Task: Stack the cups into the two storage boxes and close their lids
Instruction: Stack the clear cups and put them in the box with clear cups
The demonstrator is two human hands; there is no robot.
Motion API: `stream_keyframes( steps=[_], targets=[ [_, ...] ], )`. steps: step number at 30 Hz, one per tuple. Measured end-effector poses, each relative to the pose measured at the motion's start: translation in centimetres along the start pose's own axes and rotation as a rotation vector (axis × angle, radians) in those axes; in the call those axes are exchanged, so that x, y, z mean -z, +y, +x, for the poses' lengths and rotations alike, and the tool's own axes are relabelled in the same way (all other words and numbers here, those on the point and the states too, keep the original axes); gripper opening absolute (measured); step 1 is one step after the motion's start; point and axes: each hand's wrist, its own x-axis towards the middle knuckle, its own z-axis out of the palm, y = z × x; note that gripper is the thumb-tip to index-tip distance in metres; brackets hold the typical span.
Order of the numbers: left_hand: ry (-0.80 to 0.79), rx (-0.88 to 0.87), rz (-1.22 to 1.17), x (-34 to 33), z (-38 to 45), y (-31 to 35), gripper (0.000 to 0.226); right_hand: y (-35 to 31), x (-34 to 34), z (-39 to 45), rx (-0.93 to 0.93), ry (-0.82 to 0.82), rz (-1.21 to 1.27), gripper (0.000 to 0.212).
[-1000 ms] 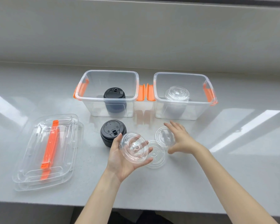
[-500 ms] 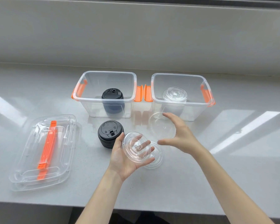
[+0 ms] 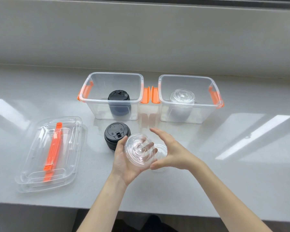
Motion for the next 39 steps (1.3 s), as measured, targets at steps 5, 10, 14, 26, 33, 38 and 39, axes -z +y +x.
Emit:
stream_keyframes(
  steps=[5,10,14,26,33,38,39],
  targets=[
    [0.048,-0.051,0.001,1.5,-1.0,0.6,0.046,3.1,-1.3,0.2,-0.139,-0.022,-0.315,0.112],
    [0.089,-0.083,0.008,2.2,-1.5,0.8,0.047,4.3,-2.3,0.4,-0.139,0.055,-0.412,0.101],
    [0.098,-0.090,-0.020,2.3,-1.3,0.5,0.048,2.6,0.1,0.6,-0.098,0.160,-0.224,0.100],
    [-0.114,0.038,-0.067,-2.9,2.8,-0.2,0.078,-2.6,3.1,-0.6,0.099,0.127,-0.163,0.088],
    [-0.225,-0.032,0.080,-7.8,5.4,0.8,0.051,-1.8,7.7,-0.5,0.031,0.229,0.095,0.071],
    [-0.318,-0.161,0.245,-13.7,8.5,3.7,0.047,-1.3,13.0,1.3,-0.090,0.475,0.444,0.030],
    [-0.316,-0.177,0.296,-14.6,9.6,4.3,0.046,-1.3,13.9,1.9,-0.100,0.469,0.523,0.027]
  ],
)
